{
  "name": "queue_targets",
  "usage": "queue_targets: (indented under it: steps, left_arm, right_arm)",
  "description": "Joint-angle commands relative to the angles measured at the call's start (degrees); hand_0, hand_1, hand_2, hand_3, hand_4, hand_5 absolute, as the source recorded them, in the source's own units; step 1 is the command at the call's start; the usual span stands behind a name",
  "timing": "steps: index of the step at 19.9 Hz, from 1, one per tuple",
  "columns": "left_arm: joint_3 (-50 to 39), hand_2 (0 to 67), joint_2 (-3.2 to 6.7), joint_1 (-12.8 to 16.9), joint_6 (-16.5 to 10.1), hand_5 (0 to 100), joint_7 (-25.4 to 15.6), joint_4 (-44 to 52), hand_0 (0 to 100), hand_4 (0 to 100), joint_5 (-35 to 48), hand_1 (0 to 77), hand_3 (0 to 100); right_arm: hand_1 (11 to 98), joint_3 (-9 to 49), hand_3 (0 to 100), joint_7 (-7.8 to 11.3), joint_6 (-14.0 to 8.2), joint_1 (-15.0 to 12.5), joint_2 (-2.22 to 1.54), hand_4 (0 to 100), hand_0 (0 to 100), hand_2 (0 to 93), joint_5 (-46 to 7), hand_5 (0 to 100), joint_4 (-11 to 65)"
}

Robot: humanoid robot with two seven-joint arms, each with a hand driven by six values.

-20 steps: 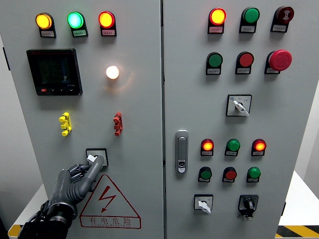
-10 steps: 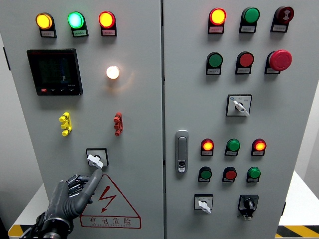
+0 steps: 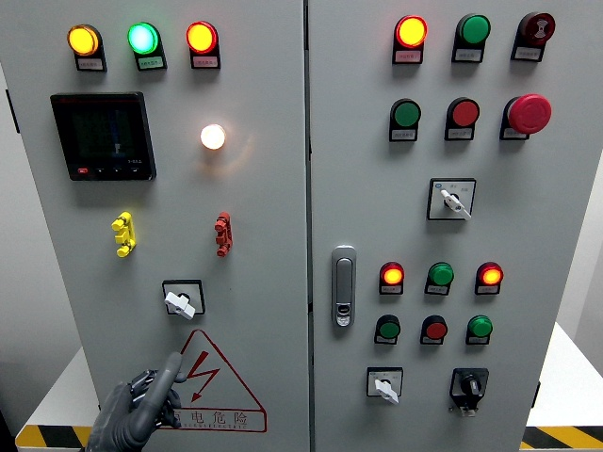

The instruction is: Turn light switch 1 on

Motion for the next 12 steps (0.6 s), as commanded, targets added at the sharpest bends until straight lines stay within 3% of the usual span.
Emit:
queue_targets:
  steps: [1,2,4,6,9,12]
  left_arm:
    - [0.2,41.6,1.91,3.6,-6.7,65,-3.6,0.4,0,83,-4.6,35.1,77]
    - [0.3,40.7,3.06,5.2,-9.6,64,-5.8,1.3,0,82,-4.7,34.9,76]
    - [0.7,31.7,3.59,7.5,-11.7,60,-7.5,3.4,0,76,-4.8,29.9,66]
    - [3.2,30.6,4.47,8.8,-11.5,59,-8.9,6.7,0,75,-4.8,27.5,65]
    - [7.5,29.9,5.79,11.0,-11.1,59,-14.8,15.3,0,75,-5.6,24.6,64]
    - [11.4,29.9,5.88,11.0,-11.1,58,-18.5,24.9,0,75,-8.7,21.6,64]
  right_arm:
    - [19.8,0.0,20,-0.02,0.0,0.0,0.04,19,0,0.0,0.0,11,0.0]
    - [19.8,0.1,20,-0.02,0.0,0.0,0.04,19,0,0.0,0.0,11,0.0]
    - [19.8,0.1,20,-0.02,0.0,0.0,0.04,19,0,0.0,0.0,11,0.1]
    - [19.8,0.0,20,-0.02,0.0,0.0,-0.05,19,0,0.0,0.0,11,0.0]
    - [19.3,0.1,20,-0.02,0.0,0.0,0.04,19,0,0.0,0.0,11,0.0]
    - [19.0,0.0,20,-0.02,0.0,0.0,0.04,19,0,0.0,0.0,11,0.0]
